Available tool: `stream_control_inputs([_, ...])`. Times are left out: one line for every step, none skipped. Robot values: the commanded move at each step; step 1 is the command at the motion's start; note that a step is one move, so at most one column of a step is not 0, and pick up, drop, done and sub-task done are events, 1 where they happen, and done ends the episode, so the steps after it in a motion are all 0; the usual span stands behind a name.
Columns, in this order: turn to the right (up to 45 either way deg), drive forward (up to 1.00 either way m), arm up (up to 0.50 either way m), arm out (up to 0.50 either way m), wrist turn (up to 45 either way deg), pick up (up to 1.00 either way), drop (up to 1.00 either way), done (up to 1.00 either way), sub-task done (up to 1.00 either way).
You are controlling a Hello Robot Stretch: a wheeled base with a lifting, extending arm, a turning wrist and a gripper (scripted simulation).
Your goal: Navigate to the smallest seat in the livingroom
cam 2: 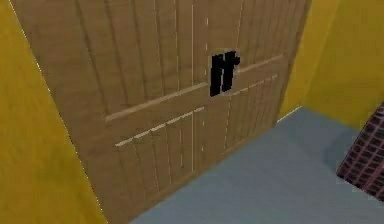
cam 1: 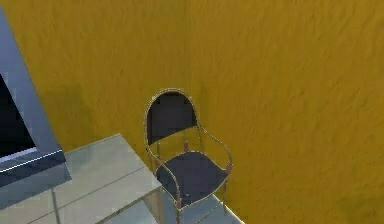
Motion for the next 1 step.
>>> stream_control_inputs([0.0,0.0,0.0,0.0,0.0,0.0,0.0,1.0,0.0])
